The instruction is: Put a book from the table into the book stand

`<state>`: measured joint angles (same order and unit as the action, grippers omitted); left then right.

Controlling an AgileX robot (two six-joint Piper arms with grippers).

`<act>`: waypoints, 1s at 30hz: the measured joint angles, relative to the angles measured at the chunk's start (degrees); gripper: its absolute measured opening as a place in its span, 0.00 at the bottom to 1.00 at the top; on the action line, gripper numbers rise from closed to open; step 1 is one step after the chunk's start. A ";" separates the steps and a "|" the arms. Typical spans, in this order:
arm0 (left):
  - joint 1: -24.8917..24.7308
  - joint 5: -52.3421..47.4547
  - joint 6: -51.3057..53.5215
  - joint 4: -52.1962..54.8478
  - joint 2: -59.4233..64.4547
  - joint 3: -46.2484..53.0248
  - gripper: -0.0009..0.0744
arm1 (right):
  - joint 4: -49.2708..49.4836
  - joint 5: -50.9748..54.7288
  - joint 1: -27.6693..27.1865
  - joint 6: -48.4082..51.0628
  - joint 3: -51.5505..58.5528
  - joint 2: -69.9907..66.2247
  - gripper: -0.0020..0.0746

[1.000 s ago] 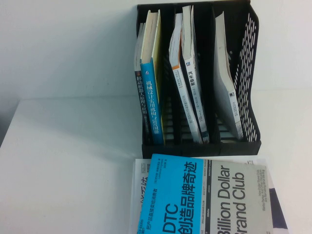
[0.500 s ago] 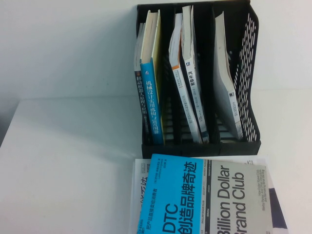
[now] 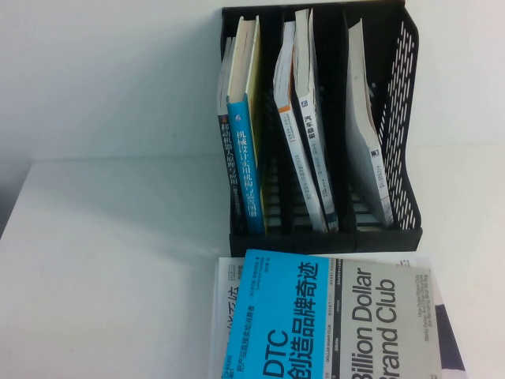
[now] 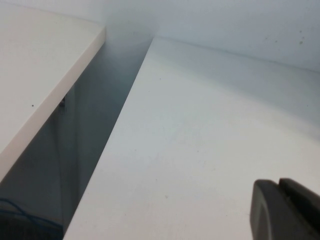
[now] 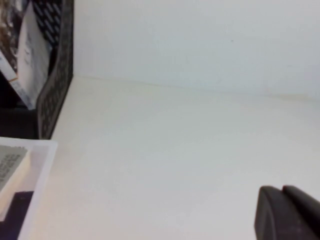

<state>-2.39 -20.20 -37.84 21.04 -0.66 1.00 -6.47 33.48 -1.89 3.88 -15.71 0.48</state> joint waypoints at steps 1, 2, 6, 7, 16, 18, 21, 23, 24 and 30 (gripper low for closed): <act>0.00 0.00 0.00 0.00 0.00 0.00 0.01 | 0.00 -1.18 -1.28 0.00 1.22 0.27 0.02; 0.00 0.00 0.00 0.00 0.00 -0.09 0.01 | 0.00 -3.02 -2.25 0.00 3.07 0.25 0.02; 0.00 0.00 0.00 0.00 0.00 -0.09 0.01 | 0.33 -12.29 -3.44 0.00 11.57 0.25 0.02; 0.00 0.00 0.00 0.00 0.00 -0.09 0.01 | 0.44 -14.83 -3.44 0.00 13.40 0.25 0.02; 0.00 0.00 0.00 0.00 0.00 -0.09 0.01 | 1.58 -12.48 -3.44 0.12 16.77 0.25 0.02; 0.00 0.00 0.00 0.00 0.00 -0.09 0.01 | 1.58 -12.11 -3.44 0.24 16.66 0.25 0.02; 0.00 0.00 0.00 0.00 0.00 -0.09 0.01 | 1.58 -11.89 -3.22 0.24 16.66 0.25 0.02; 0.00 0.00 0.00 0.00 0.00 -0.09 0.01 | 1.58 -11.89 -2.83 0.24 16.66 0.25 0.02; 0.00 0.00 0.00 0.00 0.00 -0.09 0.01 | 1.58 -11.89 -2.60 0.24 16.66 0.25 0.02; 0.00 0.00 0.00 0.00 0.00 -0.09 0.01 | 1.58 -11.84 -2.31 0.35 16.66 0.25 0.02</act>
